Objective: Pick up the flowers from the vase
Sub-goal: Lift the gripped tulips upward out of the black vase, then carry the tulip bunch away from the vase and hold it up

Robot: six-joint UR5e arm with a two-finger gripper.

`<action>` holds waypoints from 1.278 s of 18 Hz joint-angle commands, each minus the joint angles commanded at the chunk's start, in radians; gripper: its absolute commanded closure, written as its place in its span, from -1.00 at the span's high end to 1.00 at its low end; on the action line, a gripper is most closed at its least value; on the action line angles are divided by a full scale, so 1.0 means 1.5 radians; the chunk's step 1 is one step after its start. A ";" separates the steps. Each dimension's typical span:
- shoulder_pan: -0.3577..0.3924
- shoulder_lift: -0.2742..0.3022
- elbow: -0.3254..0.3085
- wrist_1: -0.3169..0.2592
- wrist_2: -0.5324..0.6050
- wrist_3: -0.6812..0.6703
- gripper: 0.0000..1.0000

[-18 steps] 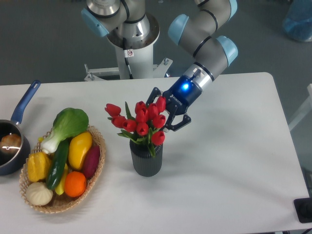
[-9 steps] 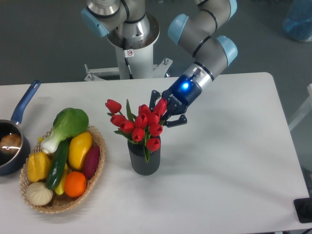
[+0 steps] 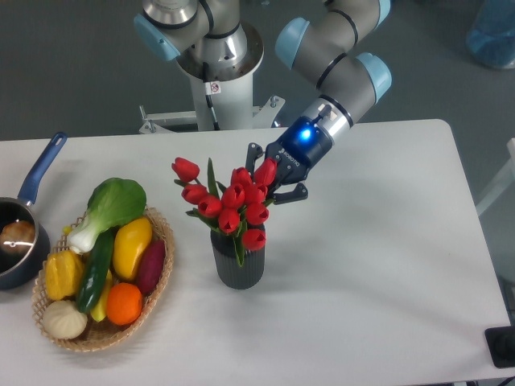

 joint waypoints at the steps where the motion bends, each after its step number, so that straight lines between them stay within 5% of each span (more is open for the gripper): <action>1: 0.000 0.004 0.002 0.000 -0.002 -0.009 -0.97; 23: 0.038 0.100 0.109 0.000 -0.017 -0.264 -0.97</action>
